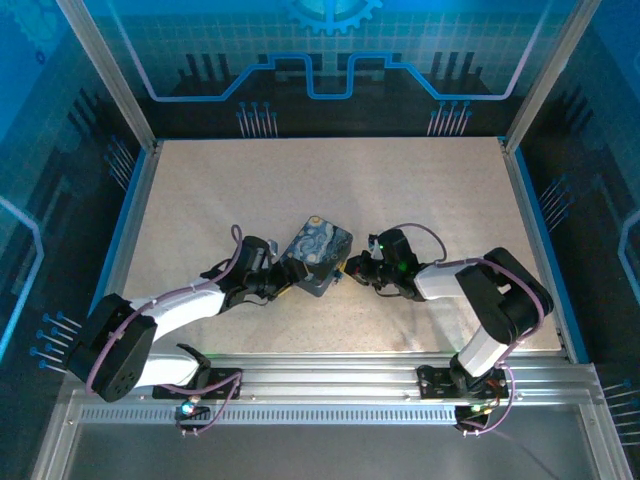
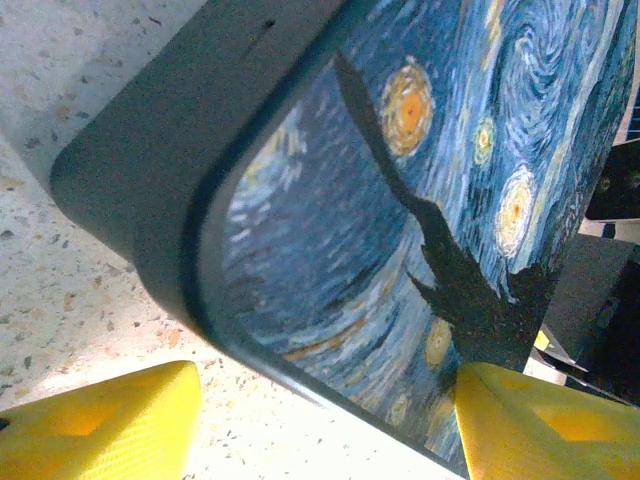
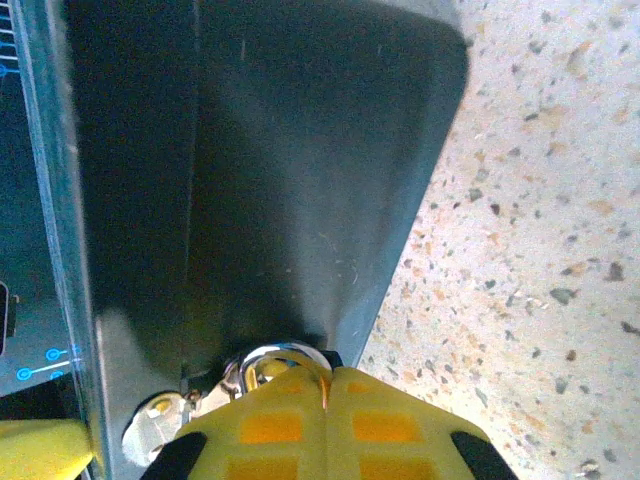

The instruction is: Unlock the padlock with the key

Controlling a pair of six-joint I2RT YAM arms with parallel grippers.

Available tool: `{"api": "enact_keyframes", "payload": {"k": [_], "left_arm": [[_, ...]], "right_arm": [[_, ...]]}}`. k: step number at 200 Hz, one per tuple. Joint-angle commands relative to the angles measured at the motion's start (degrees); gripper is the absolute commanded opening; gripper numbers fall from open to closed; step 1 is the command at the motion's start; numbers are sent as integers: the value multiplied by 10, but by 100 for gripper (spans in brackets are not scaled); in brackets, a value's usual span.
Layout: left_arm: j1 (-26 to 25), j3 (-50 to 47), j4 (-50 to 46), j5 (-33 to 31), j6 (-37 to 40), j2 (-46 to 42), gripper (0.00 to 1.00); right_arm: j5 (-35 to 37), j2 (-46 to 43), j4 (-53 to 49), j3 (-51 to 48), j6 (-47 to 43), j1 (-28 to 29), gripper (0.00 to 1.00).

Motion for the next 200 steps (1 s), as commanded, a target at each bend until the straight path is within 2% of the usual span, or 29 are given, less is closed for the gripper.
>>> {"api": "enact_keyframes", "payload": {"k": [1, 71, 117, 141, 200], "left_arm": [[-12, -32, -86, -12, -3, 20, 68], [-13, -32, -73, -14, -14, 14, 69], [-8, -16, -77, -20, -8, 22, 70], [8, -8, -76, -15, -1, 38, 70], [68, 20, -81, 5, 39, 77, 69]], "right_arm": [[11, -11, -11, 17, 8, -5, 3], [26, -18, -24, 7, 10, -12, 3], [43, -59, -81, -6, -35, -21, 3], [46, -92, -112, -20, -69, -25, 3], [-14, -148, -240, -6, -192, -28, 4]]}}
